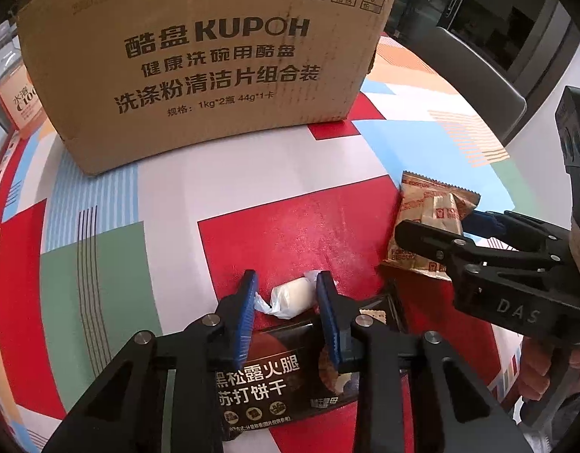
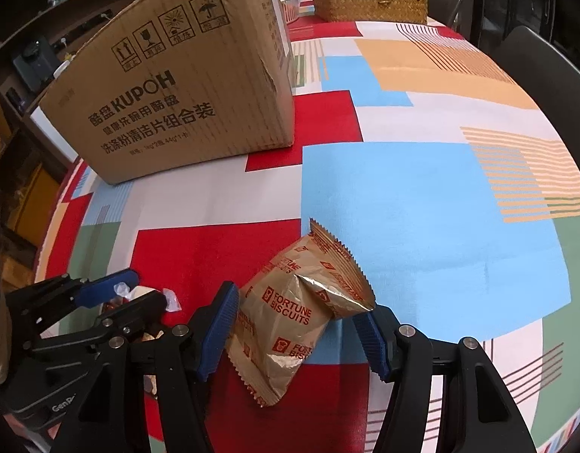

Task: Organize snacks
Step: 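Grasp the white candy with the left tool while the right tool grasps the fortune biscuit bag, then carry the white candy and biscuit bag over the box and release both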

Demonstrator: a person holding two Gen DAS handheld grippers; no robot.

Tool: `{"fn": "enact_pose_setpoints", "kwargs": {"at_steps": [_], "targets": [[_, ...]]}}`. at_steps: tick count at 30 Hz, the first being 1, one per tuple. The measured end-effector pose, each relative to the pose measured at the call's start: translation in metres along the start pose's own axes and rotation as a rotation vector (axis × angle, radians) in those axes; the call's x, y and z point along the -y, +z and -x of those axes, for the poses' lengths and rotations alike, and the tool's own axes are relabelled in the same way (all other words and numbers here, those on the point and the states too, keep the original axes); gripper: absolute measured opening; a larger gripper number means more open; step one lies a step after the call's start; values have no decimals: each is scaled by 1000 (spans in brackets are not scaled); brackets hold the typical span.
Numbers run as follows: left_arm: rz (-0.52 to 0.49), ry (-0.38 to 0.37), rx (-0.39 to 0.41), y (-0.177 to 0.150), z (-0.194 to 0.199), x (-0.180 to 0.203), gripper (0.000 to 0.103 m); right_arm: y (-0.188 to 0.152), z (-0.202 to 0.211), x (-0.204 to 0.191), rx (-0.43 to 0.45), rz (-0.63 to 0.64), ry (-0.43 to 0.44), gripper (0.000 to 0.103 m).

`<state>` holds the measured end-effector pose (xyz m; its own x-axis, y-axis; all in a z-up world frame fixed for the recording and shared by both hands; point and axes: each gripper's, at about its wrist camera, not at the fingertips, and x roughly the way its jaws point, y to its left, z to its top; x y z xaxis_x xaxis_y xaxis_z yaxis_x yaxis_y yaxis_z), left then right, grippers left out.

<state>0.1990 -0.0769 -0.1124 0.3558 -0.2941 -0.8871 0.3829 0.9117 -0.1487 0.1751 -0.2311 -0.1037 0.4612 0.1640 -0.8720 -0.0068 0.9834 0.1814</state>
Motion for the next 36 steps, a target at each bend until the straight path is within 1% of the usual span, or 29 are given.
{"fn": "enact_pose_setpoints", "kwargs": {"at_steps": [3, 5, 6, 7, 10, 15, 16, 21, 30, 36], "targets": [[6, -17, 0, 0, 1, -1, 28, -1, 1, -2, 5, 11, -4, 54], [11, -20, 5, 1, 1, -1, 26, -2, 2, -3, 4, 14, 9, 48], [14, -24, 9, 1, 3, -2, 26, -2, 4, -5, 7, 18, 9, 47], [15, -28, 16, 2, 5, -2, 21, -3, 5, -6, 14, 25, 5, 46], [15, -37, 40, 2, 12, -3, 17, -3, 12, -9, 31, 38, 5, 43], [25, -49, 45, 0, 13, -4, 16, -3, 18, -15, 47, 54, 7, 39], [25, -53, 50, 0, 14, -4, 14, -3, 20, -17, 53, 58, 6, 37], [18, -49, 103, 2, 28, -2, 13, -2, 31, -23, 81, 74, 18, 33], [15, -43, 174, 7, 51, -1, 13, 2, 47, -29, 128, 86, 25, 32], [3, -34, 240, 14, 72, -1, 12, 9, 60, -34, 164, 99, 31, 32]]}}
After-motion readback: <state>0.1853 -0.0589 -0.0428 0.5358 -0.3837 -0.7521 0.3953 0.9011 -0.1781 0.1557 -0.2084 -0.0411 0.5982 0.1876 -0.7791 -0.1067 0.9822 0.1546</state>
